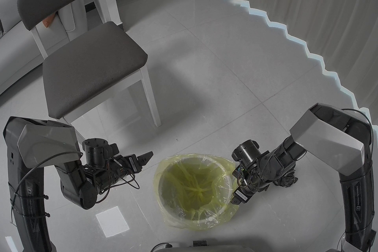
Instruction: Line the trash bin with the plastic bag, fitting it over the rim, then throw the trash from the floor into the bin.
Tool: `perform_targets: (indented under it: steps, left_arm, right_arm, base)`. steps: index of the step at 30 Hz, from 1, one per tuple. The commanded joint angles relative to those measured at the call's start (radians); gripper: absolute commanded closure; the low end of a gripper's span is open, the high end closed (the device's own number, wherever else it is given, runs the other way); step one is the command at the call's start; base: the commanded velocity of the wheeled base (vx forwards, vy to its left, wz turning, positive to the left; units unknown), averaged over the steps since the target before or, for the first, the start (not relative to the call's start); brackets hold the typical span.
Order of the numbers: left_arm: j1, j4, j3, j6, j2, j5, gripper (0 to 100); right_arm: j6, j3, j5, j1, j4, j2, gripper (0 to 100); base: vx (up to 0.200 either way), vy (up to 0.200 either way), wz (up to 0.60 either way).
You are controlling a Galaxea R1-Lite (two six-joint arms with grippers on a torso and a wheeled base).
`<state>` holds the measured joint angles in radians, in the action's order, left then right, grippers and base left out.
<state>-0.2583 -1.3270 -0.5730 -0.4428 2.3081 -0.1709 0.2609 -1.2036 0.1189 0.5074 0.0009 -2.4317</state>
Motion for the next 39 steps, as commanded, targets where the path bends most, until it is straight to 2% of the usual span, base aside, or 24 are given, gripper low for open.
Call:
perform_targets:
  steps: [1,7,12,21,25,27,29,32,33,34,36,39]
  left_arm:
    - [0.001,-0.003,0.012,-0.001,-0.018,-0.001,0]
    - [0.004,-0.015,0.038,-0.002,-0.032,-0.002,0]
    - [0.001,-0.069,0.073,-0.002,-0.029,-0.002,0]
    - [0.004,-0.155,0.137,-0.002,-0.022,-0.01,0]
    - [0.002,-0.189,0.165,-0.002,-0.022,-0.012,0]
    - [0.002,-0.198,0.17,-0.002,-0.022,-0.012,0]
    - [0.001,-0.201,0.171,-0.002,-0.022,-0.012,0]
    - [-0.002,-0.212,0.179,-0.002,-0.026,-0.012,0]
    - [-0.002,-0.212,0.179,-0.002,-0.026,-0.012,0]
    - [-0.001,-0.23,0.182,-0.002,-0.026,-0.012,0]
    - [-0.001,-0.241,0.186,-0.002,-0.024,-0.012,0]
    - [-0.002,-0.244,0.205,-0.002,-0.026,-0.012,0]
  right_arm:
    - [0.001,0.024,-0.001,-0.015,0.001,0.051,0]
    - [0.031,0.133,-0.001,-0.038,0.001,0.174,0]
    - [0.055,0.216,-0.002,-0.102,-0.001,0.276,0]
    - [0.052,0.254,-0.016,-0.224,-0.016,0.318,0]
    - [0.052,0.271,-0.064,-0.268,-0.025,0.321,0]
    - [0.057,0.265,-0.067,-0.305,-0.042,0.309,0]
    - [0.072,0.263,-0.062,-0.345,-0.078,0.276,0]
    - [0.141,0.263,-0.056,-0.414,-0.18,0.197,0]
    - [0.141,0.263,-0.056,-0.414,-0.18,0.197,0]
    - [0.193,0.254,-0.058,-0.457,-0.265,0.143,0]
    - [0.232,0.23,-0.061,-0.491,-0.344,0.092,0]
    - [0.247,0.176,-0.07,-0.524,-0.395,0.043,0]
  base:
    - [0.0,0.0,0.0]
    - [0.0,0.0,0.0]
    - [0.0,0.0,0.0]
    - [0.0,0.0,0.0]
    - [0.0,0.0,0.0]
    - [0.0,0.0,0.0]
    - [0.0,0.0,0.0]
    - [0.0,0.0,0.0]
    - [0.0,0.0,0.0]
    - [0.0,0.0,0.0]
    - [0.0,0.0,0.0]
    - [0.0,0.0,0.0]
